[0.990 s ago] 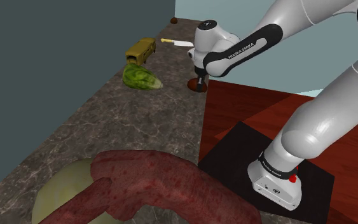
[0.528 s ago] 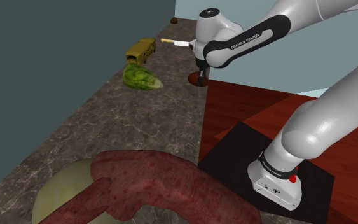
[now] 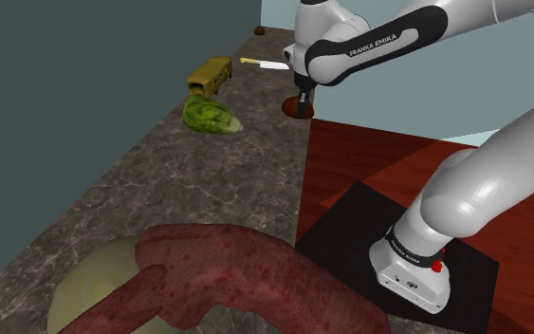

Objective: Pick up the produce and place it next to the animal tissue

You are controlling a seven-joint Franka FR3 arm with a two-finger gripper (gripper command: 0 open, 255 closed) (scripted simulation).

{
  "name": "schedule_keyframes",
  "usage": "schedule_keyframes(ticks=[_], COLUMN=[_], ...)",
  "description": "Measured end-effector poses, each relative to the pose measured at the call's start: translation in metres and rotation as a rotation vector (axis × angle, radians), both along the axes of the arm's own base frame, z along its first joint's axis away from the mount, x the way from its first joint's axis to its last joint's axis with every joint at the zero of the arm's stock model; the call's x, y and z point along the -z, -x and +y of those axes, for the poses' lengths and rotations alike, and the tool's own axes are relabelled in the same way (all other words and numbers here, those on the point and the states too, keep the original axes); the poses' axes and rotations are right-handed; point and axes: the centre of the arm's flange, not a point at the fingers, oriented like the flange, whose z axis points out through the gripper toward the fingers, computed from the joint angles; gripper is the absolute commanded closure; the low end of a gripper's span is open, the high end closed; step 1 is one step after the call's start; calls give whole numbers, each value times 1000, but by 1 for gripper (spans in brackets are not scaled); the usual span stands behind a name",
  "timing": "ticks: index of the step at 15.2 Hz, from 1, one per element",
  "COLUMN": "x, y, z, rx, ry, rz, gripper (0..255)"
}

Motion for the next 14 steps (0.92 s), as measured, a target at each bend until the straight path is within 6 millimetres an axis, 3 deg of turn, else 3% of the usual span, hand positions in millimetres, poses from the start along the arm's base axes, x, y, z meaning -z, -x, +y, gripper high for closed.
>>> schedule_keyframes(ticks=[14], x=[-74], y=[0], z=[1], rx=[0], ry=[0], rz=[0], gripper=[255])
